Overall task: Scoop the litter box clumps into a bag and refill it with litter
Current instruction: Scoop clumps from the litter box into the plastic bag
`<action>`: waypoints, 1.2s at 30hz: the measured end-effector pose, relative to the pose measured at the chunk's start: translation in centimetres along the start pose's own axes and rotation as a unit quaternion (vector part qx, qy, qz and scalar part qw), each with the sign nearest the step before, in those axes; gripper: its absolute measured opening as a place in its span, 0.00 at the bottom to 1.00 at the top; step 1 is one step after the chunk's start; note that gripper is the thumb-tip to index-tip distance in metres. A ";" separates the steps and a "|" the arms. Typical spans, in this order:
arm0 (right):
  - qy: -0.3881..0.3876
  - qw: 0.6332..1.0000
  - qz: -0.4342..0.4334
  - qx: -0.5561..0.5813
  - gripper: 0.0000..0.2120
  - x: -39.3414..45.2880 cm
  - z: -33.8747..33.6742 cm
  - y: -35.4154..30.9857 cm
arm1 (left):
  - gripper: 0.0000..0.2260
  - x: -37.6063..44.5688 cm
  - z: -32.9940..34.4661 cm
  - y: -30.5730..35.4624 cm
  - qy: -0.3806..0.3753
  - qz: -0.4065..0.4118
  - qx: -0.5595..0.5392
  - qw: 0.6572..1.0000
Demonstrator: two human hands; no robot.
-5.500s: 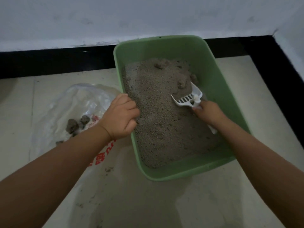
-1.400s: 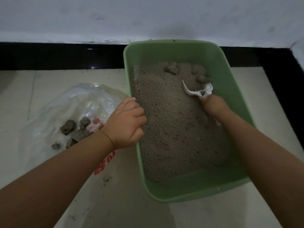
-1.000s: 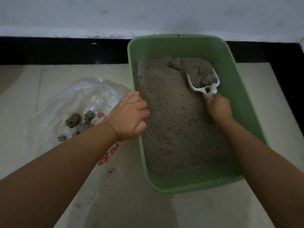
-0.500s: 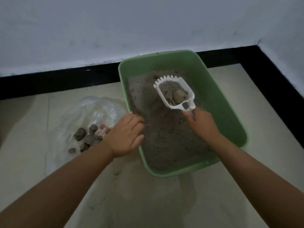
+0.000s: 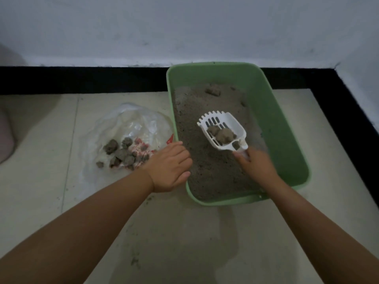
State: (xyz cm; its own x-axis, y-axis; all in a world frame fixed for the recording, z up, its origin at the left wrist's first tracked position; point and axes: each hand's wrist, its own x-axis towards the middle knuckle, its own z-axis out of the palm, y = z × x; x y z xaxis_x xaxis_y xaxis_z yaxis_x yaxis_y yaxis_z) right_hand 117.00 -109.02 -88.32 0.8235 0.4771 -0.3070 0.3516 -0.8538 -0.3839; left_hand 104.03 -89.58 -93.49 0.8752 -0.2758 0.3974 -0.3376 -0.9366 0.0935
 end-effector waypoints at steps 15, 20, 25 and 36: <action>-0.054 0.990 -0.100 0.079 0.09 -2.7 -1.7 -6.5 | 0.24 -3.9 -8.6 -4.7 -0.078 -0.438 0.113 0.889; -0.121 0.979 -0.162 -0.040 0.13 -2.6 0.5 -11.9 | 0.23 -6.1 -10.1 -5.3 -0.127 -0.549 0.074 0.823; -0.081 0.954 -0.194 -0.216 0.12 -3.4 3.3 -15.4 | 0.13 -6.9 -9.6 -5.6 -0.071 -0.596 -0.002 0.800; -0.013 0.925 -0.260 -0.278 0.13 -3.0 4.6 -16.2 | 0.09 -8.1 -9.9 -6.3 0.023 -0.597 -0.051 0.800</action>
State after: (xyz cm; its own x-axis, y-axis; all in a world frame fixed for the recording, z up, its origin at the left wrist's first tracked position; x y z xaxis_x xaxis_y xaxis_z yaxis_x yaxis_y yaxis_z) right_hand 106.77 -95.69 -85.20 0.4699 0.8519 -0.2312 0.8776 -0.4790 0.0188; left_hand 95.64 -79.27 -88.30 0.5816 0.8135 0.0022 0.7014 -0.5028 0.5052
